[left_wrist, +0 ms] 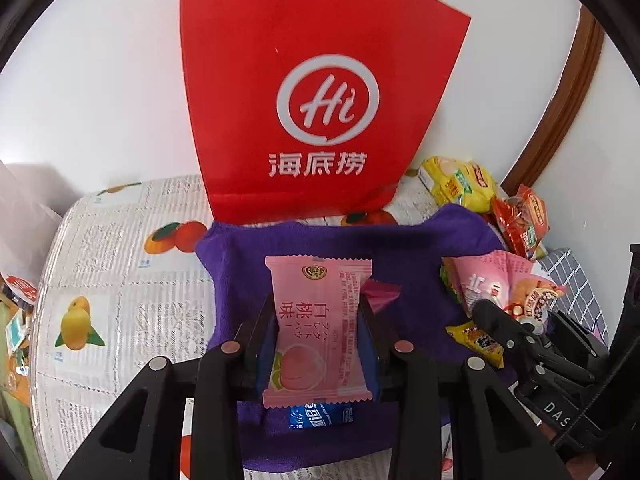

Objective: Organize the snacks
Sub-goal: 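Carry the peach packet and the pink-white chip bag over the purple towel, then lower both held packets onto the towel and open both tools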

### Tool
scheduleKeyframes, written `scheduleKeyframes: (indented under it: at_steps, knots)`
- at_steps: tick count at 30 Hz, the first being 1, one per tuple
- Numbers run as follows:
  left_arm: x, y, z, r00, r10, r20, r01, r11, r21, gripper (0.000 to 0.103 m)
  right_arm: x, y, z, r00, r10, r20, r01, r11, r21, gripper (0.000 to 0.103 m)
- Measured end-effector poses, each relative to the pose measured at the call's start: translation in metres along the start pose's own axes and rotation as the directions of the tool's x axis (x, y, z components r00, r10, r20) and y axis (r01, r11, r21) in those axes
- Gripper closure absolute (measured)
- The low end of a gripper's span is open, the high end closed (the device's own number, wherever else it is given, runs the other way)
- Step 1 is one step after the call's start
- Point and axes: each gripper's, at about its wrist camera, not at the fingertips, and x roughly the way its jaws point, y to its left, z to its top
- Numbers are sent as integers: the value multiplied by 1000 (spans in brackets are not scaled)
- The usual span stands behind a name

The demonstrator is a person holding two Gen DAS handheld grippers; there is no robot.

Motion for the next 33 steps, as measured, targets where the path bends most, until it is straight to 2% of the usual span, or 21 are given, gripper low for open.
scheduleKeyframes:
  at_steps: [20, 33]
  knots:
    - [13, -16, -5, 999, 8, -46, -7, 999, 35, 69, 24, -13, -11, 995, -48, -82, 49, 999, 9, 51]
    - [20, -24, -9, 997, -5, -74, 8, 999, 46, 69, 26, -15, -15, 995, -32, -95, 33, 999, 12, 50]
